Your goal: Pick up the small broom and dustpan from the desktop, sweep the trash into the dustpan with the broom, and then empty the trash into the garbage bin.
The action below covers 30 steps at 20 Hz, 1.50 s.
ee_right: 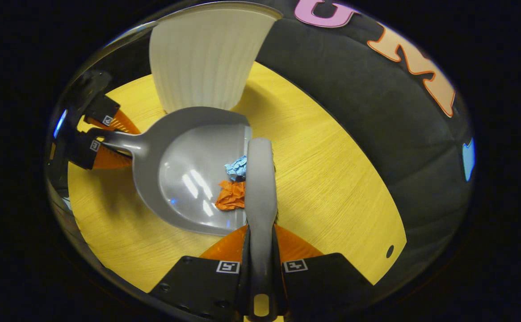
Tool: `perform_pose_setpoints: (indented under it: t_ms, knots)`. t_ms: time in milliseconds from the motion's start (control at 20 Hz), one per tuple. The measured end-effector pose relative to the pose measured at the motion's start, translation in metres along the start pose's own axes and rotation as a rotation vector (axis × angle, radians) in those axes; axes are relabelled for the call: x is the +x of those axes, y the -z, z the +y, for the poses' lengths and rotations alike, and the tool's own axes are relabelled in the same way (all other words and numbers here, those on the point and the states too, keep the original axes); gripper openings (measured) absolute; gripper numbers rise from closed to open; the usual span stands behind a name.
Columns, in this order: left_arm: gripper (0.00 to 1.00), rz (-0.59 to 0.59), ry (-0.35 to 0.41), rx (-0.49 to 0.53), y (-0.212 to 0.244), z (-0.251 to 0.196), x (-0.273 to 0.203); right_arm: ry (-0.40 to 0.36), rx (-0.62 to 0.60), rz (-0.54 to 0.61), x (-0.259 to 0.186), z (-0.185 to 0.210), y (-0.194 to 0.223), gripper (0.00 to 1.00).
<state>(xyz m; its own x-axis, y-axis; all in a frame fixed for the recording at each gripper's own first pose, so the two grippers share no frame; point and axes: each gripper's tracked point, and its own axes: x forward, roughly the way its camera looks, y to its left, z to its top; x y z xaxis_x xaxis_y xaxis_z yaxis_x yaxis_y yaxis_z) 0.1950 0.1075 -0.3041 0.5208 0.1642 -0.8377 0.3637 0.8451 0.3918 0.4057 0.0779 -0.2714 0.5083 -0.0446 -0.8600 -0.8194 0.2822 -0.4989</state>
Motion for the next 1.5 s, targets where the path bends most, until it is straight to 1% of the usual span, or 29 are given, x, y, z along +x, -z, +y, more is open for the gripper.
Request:
perform_pose_setpoints:
  t_ms: [100,150,200,300,450,550,600,750,850,1000,1100,1150,1200,1250,1350,1400,1450,1500]
  knots:
    - [0.26,-0.012,0.0,-0.016,-0.001,-0.001,-0.001,-0.009,-0.018,-0.004,-0.013,-0.002,-0.005,0.2]
    - [0.26,-0.024,-0.002,-0.028,-0.001,-0.001,-0.001,-0.01,-0.018,-0.013,-0.021,-0.006,-0.008,0.18]
    - [0.26,-0.04,-0.002,-0.044,0.001,0.0,0.0,-0.012,-0.003,-0.023,-0.029,-0.008,-0.012,0.2]
    - [0.26,-0.084,0.004,-0.077,-0.001,-0.002,0.002,0.005,0.044,-0.063,-0.049,-0.019,-0.025,0.2]
    - [0.27,-0.171,0.022,-0.145,-0.008,-0.005,0.003,0.045,0.158,-0.159,-0.065,-0.016,-0.036,0.2]
    - [0.25,-0.22,0.025,-0.18,-0.016,-0.005,0.003,0.108,0.233,-0.21,-0.084,-0.025,-0.04,0.19]
    - [0.26,-0.237,0.023,-0.191,-0.019,-0.004,0.003,0.141,0.275,-0.235,-0.093,-0.027,-0.043,0.2]
    - [0.27,-0.284,0.009,-0.175,-0.016,-0.004,0.0,0.218,0.434,-0.306,-0.096,-0.018,-0.041,0.2]
    - [0.26,-0.317,0.018,-0.169,-0.017,-0.004,-0.002,0.292,0.524,-0.356,-0.103,-0.021,-0.03,0.2]
    - [0.25,-0.393,0.033,-0.191,-0.012,-0.002,-0.002,0.362,0.667,-0.433,-0.111,-0.009,-0.003,0.2]
    - [0.27,-0.445,0.024,-0.181,-0.015,-0.002,-0.001,0.404,0.737,-0.471,-0.111,-0.002,0.031,0.2]
    - [0.24,-0.476,0.021,-0.168,-0.015,-0.003,0.003,0.425,0.774,-0.483,-0.104,0.005,0.051,0.2]
    - [0.24,-0.507,0.025,-0.159,-0.016,-0.002,0.006,0.441,0.815,-0.497,-0.097,0.012,0.07,0.19]
    - [0.25,-0.534,0.034,-0.151,-0.014,-0.001,0.011,0.451,0.859,-0.515,-0.089,0.021,0.087,0.2]
    - [0.26,-0.581,0.065,-0.156,-0.014,0.005,0.018,0.441,0.942,-0.534,-0.058,0.047,0.121,0.2]
    - [0.25,-0.591,0.08,-0.167,-0.013,0.011,0.02,0.427,0.964,-0.536,-0.039,0.06,0.138,0.2]
    - [0.25,-0.603,0.085,-0.183,-0.014,0.019,0.021,0.425,0.967,-0.524,-0.032,0.07,0.159,0.2]
    - [0.26,-0.615,0.078,-0.196,-0.014,0.029,0.024,0.432,0.961,-0.505,-0.033,0.08,0.182,0.2]
